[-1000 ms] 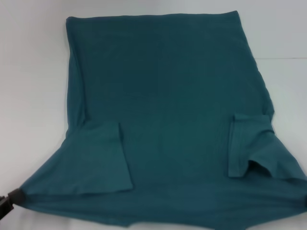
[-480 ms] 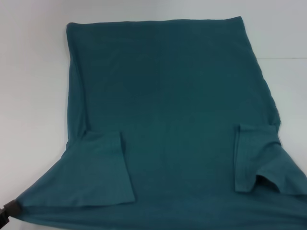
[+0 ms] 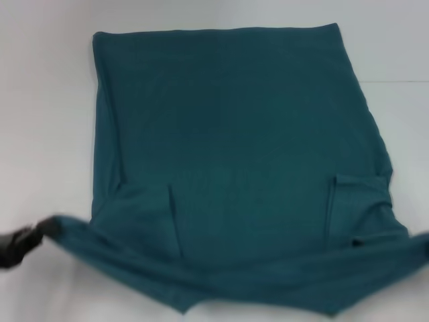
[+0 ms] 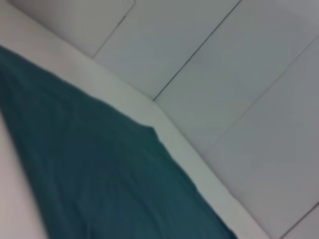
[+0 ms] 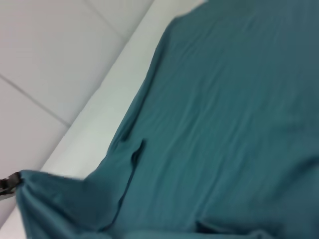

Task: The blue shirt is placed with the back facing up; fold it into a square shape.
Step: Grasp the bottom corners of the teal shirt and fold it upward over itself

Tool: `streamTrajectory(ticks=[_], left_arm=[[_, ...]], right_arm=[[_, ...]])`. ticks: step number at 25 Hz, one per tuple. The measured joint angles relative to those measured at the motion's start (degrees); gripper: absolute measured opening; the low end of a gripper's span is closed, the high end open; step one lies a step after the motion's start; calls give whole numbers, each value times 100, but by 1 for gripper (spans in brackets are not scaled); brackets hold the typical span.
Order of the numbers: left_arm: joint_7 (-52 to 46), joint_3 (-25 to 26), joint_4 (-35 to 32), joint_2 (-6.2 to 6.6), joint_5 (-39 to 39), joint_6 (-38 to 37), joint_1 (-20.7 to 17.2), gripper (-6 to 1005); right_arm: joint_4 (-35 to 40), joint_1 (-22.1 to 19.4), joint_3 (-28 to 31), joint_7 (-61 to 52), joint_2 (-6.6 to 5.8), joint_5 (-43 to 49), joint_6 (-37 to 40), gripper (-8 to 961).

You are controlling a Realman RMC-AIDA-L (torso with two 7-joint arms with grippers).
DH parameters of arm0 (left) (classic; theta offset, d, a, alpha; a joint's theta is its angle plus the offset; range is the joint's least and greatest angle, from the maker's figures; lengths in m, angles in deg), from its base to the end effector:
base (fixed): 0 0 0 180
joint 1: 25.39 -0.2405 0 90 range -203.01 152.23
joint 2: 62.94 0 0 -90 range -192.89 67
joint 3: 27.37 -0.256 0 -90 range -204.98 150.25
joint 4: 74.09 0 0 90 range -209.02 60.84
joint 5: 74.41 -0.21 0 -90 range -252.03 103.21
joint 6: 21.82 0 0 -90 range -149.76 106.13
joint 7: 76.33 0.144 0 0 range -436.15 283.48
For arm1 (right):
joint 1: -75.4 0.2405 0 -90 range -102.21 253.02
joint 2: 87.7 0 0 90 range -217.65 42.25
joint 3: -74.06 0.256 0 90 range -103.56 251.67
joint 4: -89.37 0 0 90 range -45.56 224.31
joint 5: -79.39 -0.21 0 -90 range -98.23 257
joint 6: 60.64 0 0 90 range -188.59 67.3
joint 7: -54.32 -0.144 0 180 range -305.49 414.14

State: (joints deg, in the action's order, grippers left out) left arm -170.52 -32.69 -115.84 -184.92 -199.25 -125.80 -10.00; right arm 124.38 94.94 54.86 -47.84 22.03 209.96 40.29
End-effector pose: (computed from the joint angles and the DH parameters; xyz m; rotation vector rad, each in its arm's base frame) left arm -0.3516 0.2207 0.0467 -2.1480 -1.3464 -1.0277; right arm 0.3671 0.2482 0.0787 -2.3773 1.5070 0.6700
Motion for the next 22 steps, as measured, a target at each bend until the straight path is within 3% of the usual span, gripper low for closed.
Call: streamTrajectory(ticks=[8,22], left_arm=[[-48,36,1011,370,68,1215,1162,73],[13,-4,1686,374,490,3425,2376,76]], right_arm=[[-100,758,286,-146,109,-16,-1052,51],[-704,1884,128,86,243,-116,-3612,52]])
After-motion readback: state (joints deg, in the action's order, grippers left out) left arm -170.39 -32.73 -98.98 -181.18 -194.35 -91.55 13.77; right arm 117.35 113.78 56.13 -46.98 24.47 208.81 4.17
